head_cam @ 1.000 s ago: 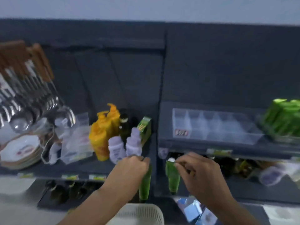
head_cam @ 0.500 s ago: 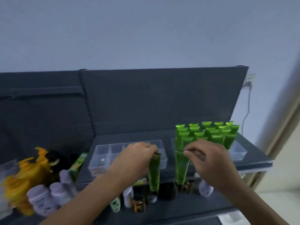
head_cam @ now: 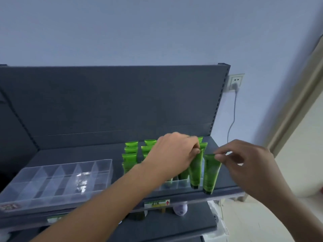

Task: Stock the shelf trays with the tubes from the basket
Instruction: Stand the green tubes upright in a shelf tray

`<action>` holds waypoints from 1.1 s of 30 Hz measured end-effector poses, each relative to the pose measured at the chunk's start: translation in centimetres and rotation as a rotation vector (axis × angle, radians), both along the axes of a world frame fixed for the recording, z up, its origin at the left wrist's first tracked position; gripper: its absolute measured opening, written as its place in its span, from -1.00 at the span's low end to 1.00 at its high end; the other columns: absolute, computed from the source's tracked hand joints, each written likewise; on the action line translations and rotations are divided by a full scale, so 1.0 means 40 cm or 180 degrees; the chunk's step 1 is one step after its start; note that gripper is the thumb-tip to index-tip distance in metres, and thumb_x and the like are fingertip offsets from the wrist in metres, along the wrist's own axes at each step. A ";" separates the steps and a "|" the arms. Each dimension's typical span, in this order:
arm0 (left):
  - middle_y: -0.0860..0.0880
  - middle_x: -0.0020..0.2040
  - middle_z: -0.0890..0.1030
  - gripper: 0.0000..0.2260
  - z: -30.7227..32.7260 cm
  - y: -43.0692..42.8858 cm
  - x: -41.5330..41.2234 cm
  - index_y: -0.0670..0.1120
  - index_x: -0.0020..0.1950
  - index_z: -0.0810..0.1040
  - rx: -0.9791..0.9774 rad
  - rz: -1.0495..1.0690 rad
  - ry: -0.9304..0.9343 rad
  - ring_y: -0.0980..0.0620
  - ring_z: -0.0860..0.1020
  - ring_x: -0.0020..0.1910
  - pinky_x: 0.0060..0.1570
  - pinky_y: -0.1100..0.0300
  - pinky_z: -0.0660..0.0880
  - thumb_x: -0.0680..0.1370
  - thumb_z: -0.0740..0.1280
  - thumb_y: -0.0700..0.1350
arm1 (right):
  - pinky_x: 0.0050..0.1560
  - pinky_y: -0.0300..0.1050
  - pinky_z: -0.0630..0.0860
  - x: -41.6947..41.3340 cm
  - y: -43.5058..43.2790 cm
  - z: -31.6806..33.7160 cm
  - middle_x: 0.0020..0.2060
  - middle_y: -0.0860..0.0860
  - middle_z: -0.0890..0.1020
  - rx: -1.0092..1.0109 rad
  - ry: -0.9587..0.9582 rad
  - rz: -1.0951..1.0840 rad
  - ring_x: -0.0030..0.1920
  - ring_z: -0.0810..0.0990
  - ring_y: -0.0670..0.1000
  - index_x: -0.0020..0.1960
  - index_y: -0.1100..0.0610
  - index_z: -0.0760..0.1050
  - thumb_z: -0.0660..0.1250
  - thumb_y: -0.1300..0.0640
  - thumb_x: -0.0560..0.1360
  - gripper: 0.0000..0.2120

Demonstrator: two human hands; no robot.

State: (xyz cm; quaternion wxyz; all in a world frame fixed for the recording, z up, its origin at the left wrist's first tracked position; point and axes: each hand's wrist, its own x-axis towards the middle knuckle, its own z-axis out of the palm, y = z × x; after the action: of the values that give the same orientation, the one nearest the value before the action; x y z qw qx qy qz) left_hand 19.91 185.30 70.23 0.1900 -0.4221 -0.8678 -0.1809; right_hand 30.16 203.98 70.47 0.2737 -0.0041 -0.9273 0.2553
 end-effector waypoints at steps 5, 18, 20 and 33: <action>0.04 -0.13 0.66 -0.83 0.002 0.138 -0.069 0.05 0.05 0.60 -0.0066 0.0007 -0.0212 -0.02 0.53 -0.05 -0.04 -0.04 0.52 0.65 0.23 0.02 | -0.23 -0.40 0.39 -0.051 0.093 -0.021 -0.27 -0.26 0.62 -0.0135 0.0025 -0.0090 -0.23 0.60 -0.16 -0.25 -0.12 0.61 0.50 0.16 0.41 -0.81; 0.04 -0.03 0.60 -0.81 -0.128 0.231 -0.196 0.03 0.07 0.70 -0.0343 0.0088 -0.0623 -0.07 0.58 -0.04 -0.08 -0.01 0.54 0.62 0.29 -0.03 | -0.22 -0.15 0.49 -0.188 0.151 -0.142 -0.28 -0.20 0.64 -0.0420 0.0065 -0.0085 -0.28 0.57 -0.10 -0.26 -0.11 0.62 0.48 0.18 0.43 -0.80; 0.05 -0.03 0.61 -0.82 -0.145 0.232 -0.204 0.03 0.07 0.71 -0.0311 0.0097 -0.0655 -0.06 0.59 -0.05 -0.09 -0.01 0.55 0.61 0.32 0.00 | -0.24 -0.25 0.42 -0.197 0.149 -0.165 -0.28 -0.20 0.63 -0.0421 -0.0016 -0.0029 -0.26 0.55 -0.09 -0.25 -0.09 0.63 0.48 0.18 0.43 -0.82; 0.05 -0.05 0.62 -0.84 -0.176 0.233 -0.201 0.05 0.04 0.72 -0.0030 -0.0011 -0.0919 -0.01 0.60 -0.02 -0.05 0.00 0.56 0.59 0.36 0.01 | -0.28 -0.22 0.43 -0.195 0.142 -0.264 -0.29 -0.20 0.59 -0.0102 -0.0047 0.0181 -0.33 0.51 -0.15 -0.19 -0.01 0.62 0.47 0.24 0.45 -0.84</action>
State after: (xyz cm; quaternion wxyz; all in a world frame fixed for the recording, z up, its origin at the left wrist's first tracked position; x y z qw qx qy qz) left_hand 11.85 194.61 63.17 0.0610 -0.3941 -0.8862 -0.2360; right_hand 22.36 209.68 59.92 0.2595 0.0160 -0.9248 0.2778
